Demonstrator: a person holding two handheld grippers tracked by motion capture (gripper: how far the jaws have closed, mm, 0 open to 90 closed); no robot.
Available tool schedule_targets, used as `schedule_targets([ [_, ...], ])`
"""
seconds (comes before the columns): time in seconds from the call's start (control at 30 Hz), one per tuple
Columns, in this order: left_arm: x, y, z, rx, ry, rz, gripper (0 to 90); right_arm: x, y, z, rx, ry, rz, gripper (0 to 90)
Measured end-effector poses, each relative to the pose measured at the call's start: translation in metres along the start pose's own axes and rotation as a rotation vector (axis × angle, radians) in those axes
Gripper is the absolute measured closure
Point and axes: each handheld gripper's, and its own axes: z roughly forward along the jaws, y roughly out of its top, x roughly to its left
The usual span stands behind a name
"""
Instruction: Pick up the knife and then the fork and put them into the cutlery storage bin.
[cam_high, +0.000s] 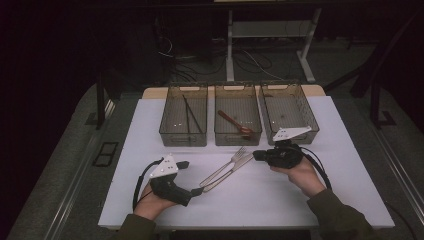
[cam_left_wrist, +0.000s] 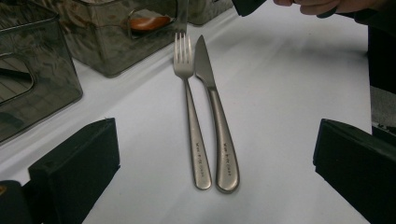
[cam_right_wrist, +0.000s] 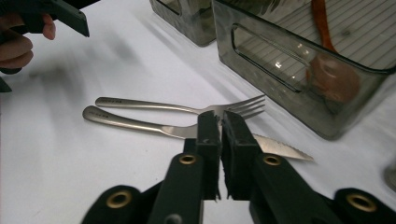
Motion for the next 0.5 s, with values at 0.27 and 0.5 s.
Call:
schedule_targets([
  [0.27,0.0,0.0,0.0,0.002,0.001,0.002,0.0,0.002,0.009,0.017,0.017,0.007,-0.007,88.8],
  [0.5,0.001,0.0,0.0,0.003,0.0,0.002,0.0,0.007,0.013,0.041,0.067,0.011,-0.032,88.8],
])
